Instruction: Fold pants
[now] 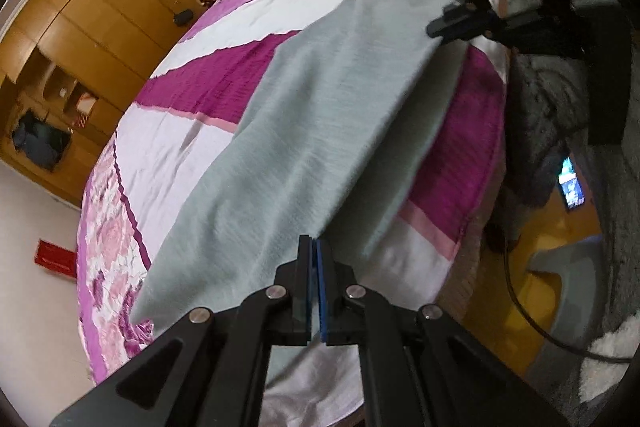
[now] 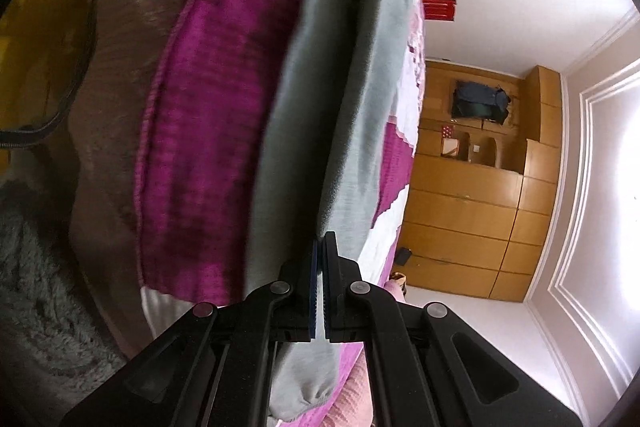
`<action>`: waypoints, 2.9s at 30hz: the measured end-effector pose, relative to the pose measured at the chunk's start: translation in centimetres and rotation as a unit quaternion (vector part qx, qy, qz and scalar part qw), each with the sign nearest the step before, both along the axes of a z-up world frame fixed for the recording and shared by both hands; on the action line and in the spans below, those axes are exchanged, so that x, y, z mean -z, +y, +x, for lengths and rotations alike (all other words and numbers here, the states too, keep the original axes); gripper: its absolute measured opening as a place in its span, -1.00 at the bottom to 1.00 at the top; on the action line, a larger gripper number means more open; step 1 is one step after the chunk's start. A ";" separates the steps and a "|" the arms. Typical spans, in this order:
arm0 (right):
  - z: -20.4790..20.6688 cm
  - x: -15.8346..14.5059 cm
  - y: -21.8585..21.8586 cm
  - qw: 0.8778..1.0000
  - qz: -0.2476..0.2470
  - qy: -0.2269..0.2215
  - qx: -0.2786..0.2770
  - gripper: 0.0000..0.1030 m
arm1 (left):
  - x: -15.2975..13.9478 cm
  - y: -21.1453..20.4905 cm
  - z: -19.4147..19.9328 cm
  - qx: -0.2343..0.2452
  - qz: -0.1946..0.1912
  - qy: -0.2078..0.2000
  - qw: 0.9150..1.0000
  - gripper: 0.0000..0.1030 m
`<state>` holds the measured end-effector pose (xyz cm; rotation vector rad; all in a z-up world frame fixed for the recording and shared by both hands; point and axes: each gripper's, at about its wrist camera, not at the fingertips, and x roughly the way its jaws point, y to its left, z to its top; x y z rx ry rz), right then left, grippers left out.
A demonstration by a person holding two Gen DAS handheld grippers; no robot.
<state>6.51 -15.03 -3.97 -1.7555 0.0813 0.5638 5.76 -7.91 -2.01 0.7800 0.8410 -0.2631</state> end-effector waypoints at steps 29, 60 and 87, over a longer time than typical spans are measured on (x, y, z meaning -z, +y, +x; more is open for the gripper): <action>-1.9 4.9 -1.1 0.999 -0.044 0.016 -0.024 -1.00 | 4.7 -1.4 -0.5 0.026 0.057 0.033 0.997 -0.96; 13.9 -7.2 -33.6 0.520 0.639 0.378 0.423 -0.58 | -1.9 -16.4 10.9 0.000 -0.245 0.038 0.969 0.16; 16.6 -4.7 -30.8 0.595 0.533 0.393 0.455 -0.45 | 0.9 -15.8 10.3 -0.012 -0.215 0.064 0.975 0.16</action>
